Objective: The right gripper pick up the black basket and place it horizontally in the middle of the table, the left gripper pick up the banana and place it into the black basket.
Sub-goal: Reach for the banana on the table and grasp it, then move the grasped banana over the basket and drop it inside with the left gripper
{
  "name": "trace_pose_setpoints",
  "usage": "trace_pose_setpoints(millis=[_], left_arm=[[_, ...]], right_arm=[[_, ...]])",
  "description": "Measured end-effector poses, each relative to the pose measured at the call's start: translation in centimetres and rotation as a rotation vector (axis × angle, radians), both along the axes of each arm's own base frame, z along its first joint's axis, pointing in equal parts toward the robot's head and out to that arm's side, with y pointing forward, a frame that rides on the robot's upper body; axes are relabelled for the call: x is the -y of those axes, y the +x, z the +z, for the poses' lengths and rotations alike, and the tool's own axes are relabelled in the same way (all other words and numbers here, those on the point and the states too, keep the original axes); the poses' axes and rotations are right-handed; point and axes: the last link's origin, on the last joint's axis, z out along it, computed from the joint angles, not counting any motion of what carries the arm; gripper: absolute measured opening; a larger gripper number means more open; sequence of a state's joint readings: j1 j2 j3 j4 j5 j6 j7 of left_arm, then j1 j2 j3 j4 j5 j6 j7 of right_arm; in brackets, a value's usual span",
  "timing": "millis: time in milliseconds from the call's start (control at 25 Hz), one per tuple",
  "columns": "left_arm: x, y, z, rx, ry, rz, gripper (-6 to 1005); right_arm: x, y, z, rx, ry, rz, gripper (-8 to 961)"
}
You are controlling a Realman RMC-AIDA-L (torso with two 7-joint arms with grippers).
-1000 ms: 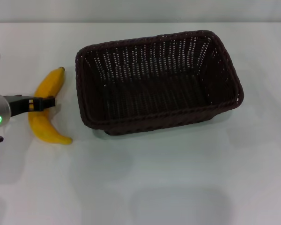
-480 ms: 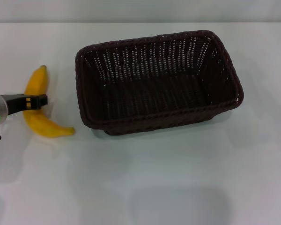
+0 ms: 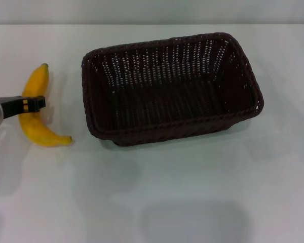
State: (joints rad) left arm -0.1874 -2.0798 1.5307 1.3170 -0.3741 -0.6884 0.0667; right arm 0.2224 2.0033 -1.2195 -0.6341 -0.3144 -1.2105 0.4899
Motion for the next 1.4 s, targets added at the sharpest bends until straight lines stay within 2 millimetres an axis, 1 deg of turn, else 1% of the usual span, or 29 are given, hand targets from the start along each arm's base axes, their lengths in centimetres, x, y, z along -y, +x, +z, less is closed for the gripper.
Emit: trace_pose_setpoints(millis=[120,160,200,400,560,840,1000,1160,1400], left_arm=[[0.0,0.1,0.3,-0.001,0.013,-0.010,493],[-0.2,0.3,0.8,0.000,0.046,-0.030,493],[-0.2,0.3,0.8,0.000,0.046,-0.030,493],[-0.4,0.6,2.1,-0.011,0.126,-0.084,493],[-0.7,0.9,3.3,-0.047,0.208,-0.167,493],[-1.5,2.3,4.6,-0.096,0.328,-0.315,493],[-2.0,3.6,4.6,-0.116,0.348,-0.386,494],[-2.3,5.2,3.8,-0.144,0.364,-0.488,494],[-2.6,6.9,3.1,-0.161,0.371,-0.572,494]], right_arm=[[0.1,0.2,-0.1,-0.002,-0.003,-0.006,674],[0.1,0.3,-0.1,-0.003,-0.003,-0.009,674],[0.2,0.4,-0.1,-0.004,-0.002,-0.014,674],[0.5,0.7,-0.1,-0.007,-0.003,-0.022,674],[0.5,0.8,-0.2,-0.014,-0.008,-0.022,674],[0.9,1.2,-0.2,-0.022,-0.010,-0.033,674],[1.0,1.5,-0.3,-0.028,-0.008,-0.041,674],[1.1,1.5,-0.2,-0.030,-0.007,-0.043,673],[1.0,1.5,-0.2,-0.032,-0.005,-0.042,673]])
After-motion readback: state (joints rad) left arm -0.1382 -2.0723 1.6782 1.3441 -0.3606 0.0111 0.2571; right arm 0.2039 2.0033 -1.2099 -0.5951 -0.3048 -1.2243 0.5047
